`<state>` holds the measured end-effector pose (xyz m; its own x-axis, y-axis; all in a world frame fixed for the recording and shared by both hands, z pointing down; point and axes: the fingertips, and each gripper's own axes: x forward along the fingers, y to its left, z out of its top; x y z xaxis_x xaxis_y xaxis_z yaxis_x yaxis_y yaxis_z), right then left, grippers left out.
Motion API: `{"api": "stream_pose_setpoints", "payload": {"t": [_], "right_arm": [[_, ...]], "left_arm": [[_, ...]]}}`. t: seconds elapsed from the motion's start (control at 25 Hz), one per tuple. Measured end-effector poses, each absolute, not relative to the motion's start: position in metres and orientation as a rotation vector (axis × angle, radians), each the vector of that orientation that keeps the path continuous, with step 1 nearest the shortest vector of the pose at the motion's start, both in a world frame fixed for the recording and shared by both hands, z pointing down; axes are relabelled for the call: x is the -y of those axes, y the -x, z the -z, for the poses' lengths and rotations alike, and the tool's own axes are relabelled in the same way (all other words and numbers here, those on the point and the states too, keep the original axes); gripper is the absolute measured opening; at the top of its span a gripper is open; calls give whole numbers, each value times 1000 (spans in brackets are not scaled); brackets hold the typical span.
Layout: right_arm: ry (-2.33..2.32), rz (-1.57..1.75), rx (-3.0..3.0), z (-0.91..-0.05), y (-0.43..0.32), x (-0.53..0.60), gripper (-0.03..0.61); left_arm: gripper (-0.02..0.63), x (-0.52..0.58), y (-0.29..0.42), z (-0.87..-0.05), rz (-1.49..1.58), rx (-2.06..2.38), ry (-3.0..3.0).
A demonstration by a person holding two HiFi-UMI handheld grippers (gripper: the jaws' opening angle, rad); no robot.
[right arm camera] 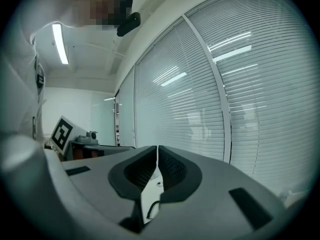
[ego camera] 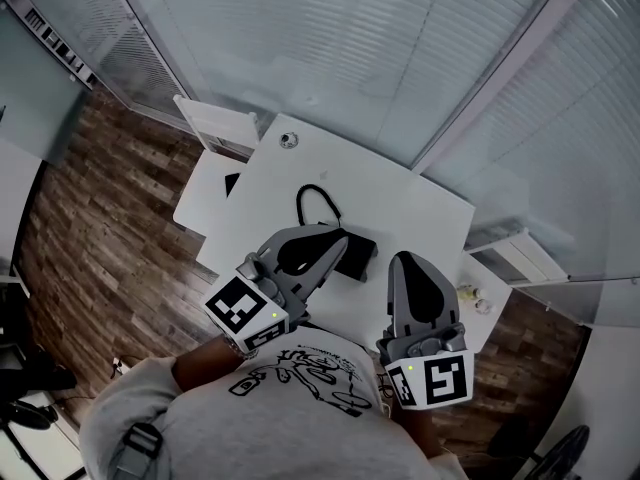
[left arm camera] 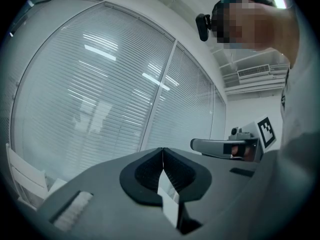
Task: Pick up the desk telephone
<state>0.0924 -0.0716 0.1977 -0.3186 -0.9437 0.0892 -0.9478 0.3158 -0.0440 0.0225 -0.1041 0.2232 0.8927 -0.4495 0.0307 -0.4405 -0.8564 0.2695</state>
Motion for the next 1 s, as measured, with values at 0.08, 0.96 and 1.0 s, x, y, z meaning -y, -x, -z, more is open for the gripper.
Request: {"api": "stream_pose_setpoints", "payload": {"t": [0.08, 0.96, 1.0], "right_arm": [[-1812, -137, 2502, -198, -89, 75, 9], [-1837, -269, 2389, -252, -90, 92, 11], [-1837, -279, 2385, -256, -90, 91, 11]], "left_arm": [[5, 108, -20, -222, 51, 660, -2793], [5, 132, -7, -280, -66, 630, -2703], [5, 132, -7, -284, -74, 631, -2699]]}}
